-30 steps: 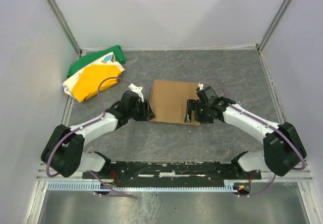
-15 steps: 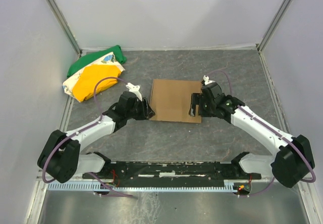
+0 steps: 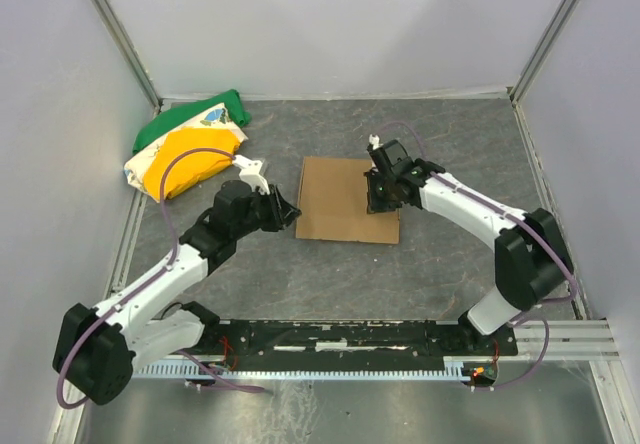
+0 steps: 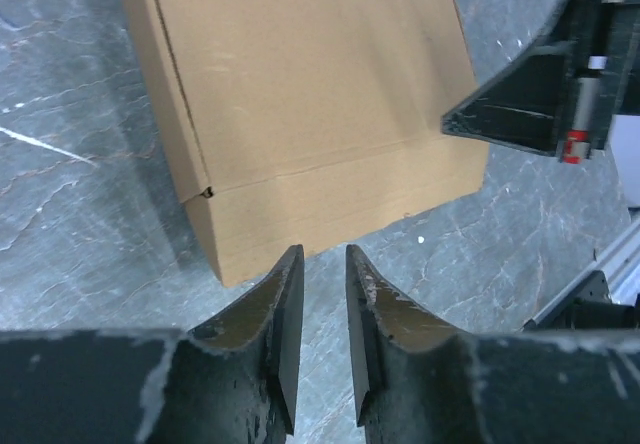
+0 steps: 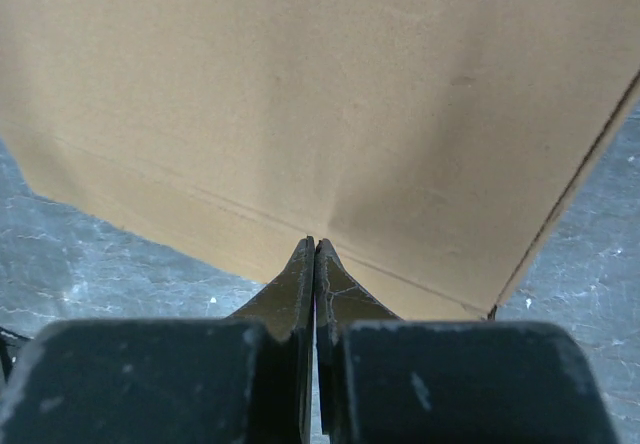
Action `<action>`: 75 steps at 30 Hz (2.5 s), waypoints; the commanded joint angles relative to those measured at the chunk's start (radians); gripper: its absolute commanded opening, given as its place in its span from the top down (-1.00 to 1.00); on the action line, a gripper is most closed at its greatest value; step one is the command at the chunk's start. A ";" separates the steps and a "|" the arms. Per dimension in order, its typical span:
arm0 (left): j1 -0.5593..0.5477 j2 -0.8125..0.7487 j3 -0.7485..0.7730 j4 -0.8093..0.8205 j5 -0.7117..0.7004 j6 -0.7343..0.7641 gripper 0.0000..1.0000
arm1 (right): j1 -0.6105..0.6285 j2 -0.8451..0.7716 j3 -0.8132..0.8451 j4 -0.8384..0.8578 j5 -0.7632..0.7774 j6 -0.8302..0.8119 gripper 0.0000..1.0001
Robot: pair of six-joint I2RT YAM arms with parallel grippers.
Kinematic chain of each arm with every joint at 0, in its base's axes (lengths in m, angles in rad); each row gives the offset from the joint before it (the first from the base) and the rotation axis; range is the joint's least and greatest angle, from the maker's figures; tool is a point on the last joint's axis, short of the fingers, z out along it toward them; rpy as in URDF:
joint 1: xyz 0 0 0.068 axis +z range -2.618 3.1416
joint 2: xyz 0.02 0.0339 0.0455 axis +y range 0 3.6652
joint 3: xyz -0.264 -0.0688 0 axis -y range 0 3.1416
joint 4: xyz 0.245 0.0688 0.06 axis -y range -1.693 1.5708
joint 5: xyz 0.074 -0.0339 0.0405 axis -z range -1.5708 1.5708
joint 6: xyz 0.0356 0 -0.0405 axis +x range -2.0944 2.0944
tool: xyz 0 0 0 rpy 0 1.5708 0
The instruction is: Fold the paper box
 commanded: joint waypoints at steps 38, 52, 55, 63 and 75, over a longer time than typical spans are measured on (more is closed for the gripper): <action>-0.107 0.438 0.035 0.134 -0.101 -0.027 0.62 | 0.005 0.231 0.138 -0.047 -0.048 -0.036 0.97; -0.198 0.496 -0.099 0.524 -0.439 -0.196 0.55 | 0.005 0.288 0.147 -0.037 -0.074 -0.045 0.97; -0.212 0.566 -0.067 0.566 -0.433 -0.214 0.55 | 0.005 0.301 0.151 -0.038 -0.081 -0.049 0.97; -0.233 0.731 0.003 0.652 -0.453 -0.289 0.51 | 0.006 0.345 0.156 -0.035 -0.097 -0.055 0.97; -0.308 0.882 -0.077 1.144 -0.518 -0.412 0.29 | 0.005 0.388 0.151 -0.012 -0.128 -0.048 0.97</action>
